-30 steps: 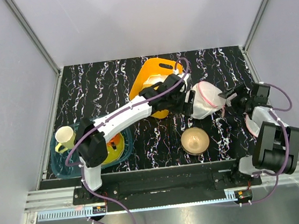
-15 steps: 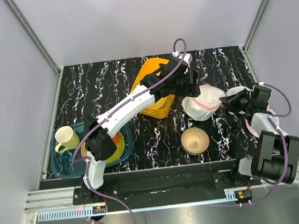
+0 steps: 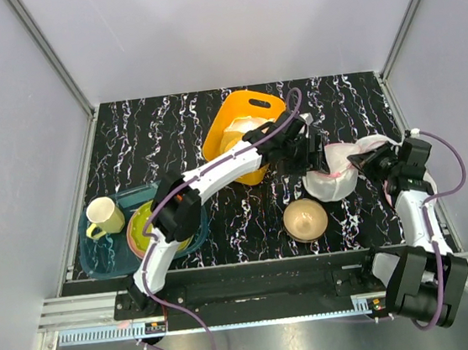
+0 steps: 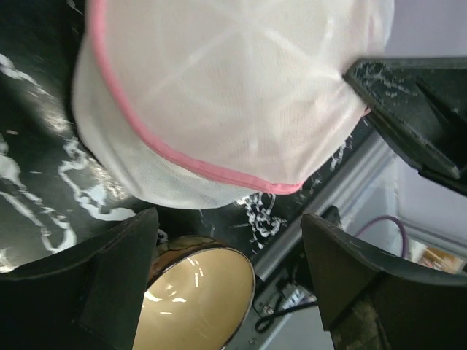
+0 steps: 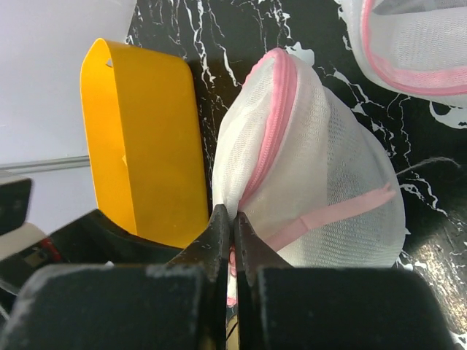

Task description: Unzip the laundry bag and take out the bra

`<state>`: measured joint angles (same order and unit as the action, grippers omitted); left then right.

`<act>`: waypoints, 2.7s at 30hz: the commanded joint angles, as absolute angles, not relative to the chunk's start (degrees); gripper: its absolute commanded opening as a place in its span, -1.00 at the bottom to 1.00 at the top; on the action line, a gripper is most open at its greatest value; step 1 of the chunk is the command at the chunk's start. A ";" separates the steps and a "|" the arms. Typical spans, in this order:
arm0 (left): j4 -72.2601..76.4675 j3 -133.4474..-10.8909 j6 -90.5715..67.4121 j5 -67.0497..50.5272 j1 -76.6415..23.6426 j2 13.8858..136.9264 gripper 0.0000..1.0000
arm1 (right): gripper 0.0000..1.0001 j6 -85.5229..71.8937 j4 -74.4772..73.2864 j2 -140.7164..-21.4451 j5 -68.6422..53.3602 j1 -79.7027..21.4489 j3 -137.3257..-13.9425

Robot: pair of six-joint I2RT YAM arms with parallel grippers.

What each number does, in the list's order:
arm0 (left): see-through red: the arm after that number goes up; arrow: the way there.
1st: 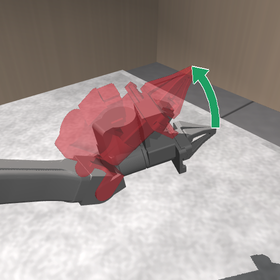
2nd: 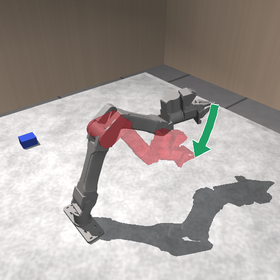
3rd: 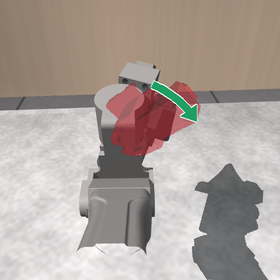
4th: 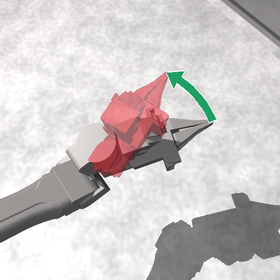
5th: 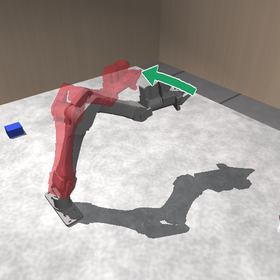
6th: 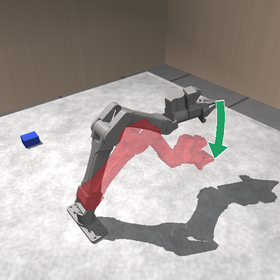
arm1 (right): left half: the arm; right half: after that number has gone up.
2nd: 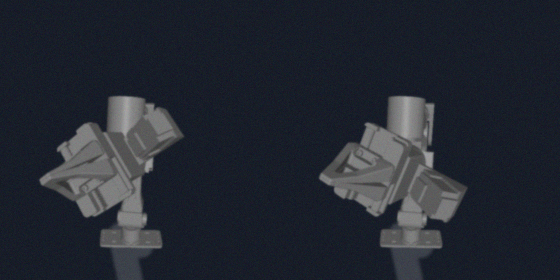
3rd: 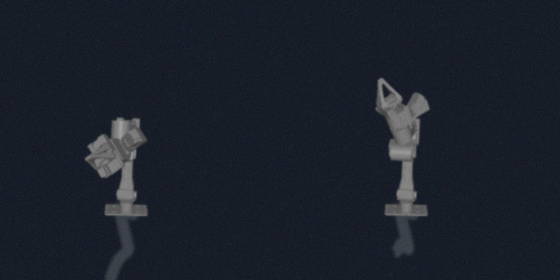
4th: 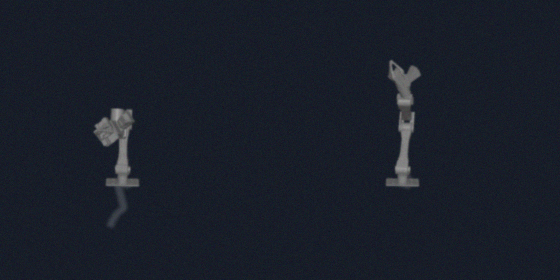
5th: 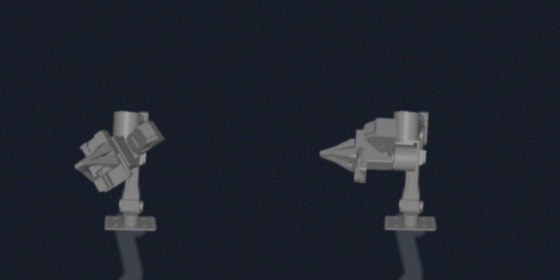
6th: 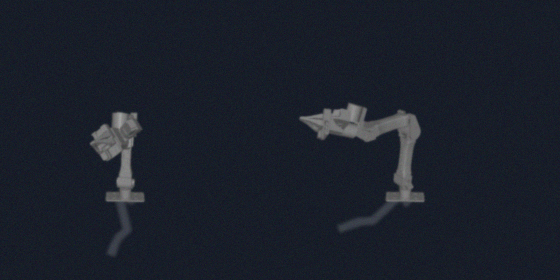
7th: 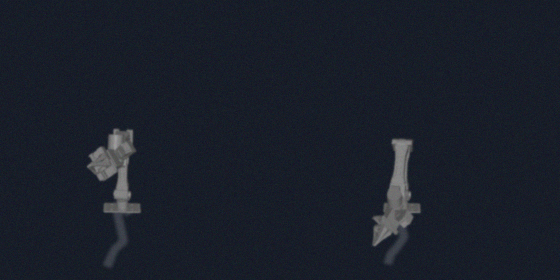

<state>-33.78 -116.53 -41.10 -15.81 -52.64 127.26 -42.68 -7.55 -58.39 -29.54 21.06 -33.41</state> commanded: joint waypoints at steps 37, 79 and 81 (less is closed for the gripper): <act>-20.45 -101.28 22.83 -3.07 -59.50 111.10 0.59 | 0.97 -36.30 -22.14 -62.32 -18.02 14.06 -43.41; -22.15 -111.54 13.37 -10.00 -59.16 120.51 -1.00 | 0.99 -35.67 -31.03 -63.63 -25.99 19.16 -53.97; -22.32 -109.78 8.38 -11.95 -58.10 118.31 -1.00 | 0.98 -37.70 -28.22 -61.98 -31.80 19.16 -52.48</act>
